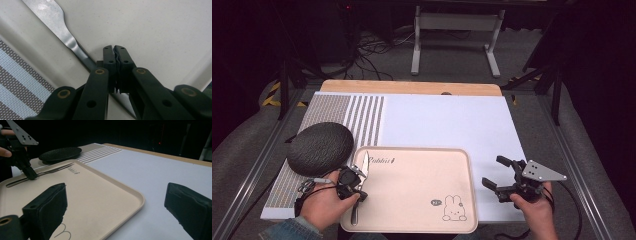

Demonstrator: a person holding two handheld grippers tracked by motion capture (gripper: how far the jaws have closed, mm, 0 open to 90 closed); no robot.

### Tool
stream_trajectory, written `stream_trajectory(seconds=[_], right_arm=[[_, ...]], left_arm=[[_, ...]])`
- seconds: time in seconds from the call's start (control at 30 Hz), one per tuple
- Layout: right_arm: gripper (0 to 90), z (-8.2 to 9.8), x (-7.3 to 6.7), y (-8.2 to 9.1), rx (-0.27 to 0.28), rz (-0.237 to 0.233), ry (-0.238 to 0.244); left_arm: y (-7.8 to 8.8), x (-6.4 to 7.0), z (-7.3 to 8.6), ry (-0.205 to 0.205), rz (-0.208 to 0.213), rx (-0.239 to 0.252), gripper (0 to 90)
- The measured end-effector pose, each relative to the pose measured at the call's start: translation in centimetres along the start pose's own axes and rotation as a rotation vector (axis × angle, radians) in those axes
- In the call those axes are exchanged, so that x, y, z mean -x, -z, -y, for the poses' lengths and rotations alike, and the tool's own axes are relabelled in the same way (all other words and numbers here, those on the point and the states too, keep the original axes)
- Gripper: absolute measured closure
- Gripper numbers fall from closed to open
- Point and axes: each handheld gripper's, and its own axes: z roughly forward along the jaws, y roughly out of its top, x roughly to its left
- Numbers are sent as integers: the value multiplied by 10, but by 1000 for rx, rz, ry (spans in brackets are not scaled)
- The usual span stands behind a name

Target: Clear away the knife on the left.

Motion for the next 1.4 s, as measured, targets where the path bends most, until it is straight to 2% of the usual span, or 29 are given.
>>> stream_trajectory(seconds=[0.13, 0.2, 0.27, 0.33, 0.47, 0.57, 0.63, 0.67, 0.7, 0.77, 0.87, 0.9, 0.93, 1.0, 1.03, 1.07, 1.27, 1.4], right_arm=[[52, 1, 0, 1, 1, 1, -4], [52, 0, 0, 1, 2, 4, -7], [52, 0, 1, 1, 4, 3, -2], [52, 0, 0, 1, 1, 4, -1], [52, 1, 0, 2, -1, 6, -3], [51, 1, 0, 4, 0, 10, -1], [51, 1, 0, 4, 0, 11, -2], [51, 1, 0, 4, 0, 11, -1], [51, 2, -1, 4, -1, 10, -2], [51, 2, -1, 3, -4, 8, -5], [50, 2, -1, 3, -3, 8, -6], [50, 2, -1, 3, -4, 9, -8], [50, 2, -1, 3, -4, 9, -8], [50, 2, -1, 2, -3, 8, -7], [50, 2, -1, 2, -3, 8, -7], [50, 2, -1, 2, -4, 6, -5], [50, 3, -1, 2, -3, 6, -4], [50, 4, -1, 3, -4, 10, -7]], left_arm=[[3, 3, -3, 5, 1, 35, 806], [7, 3, -5, -3, 9, 67, 686], [8, 4, -6, 6, 17, 111, 557], [8, 2, -7, -6, 15, 188, 370], [11, -1, -7, -56, -20, 246, 228], [14, -4, -6, -104, -29, 241, 221], [17, -5, -5, -112, -36, 246, 207], [19, -5, -4, -121, -40, 261, 195], [21, -7, -3, -147, -35, 295, 191], [25, -9, -1, -149, -11, 346, 154], [29, -11, 1, -162, -9, 385, 149], [32, -11, 2, -177, -6, 424, 146], [33, -12, 2, -183, -9, 426, 144], [37, -12, 5, -202, -16, 464, 145], [37, -12, 5, -202, -16, 464, 145], [39, -12, 6, -209, -16, 483, 145], [44, -18, 15, -195, 1, 559, 139], [47, -21, 22, -203, 13, 633, 131]])
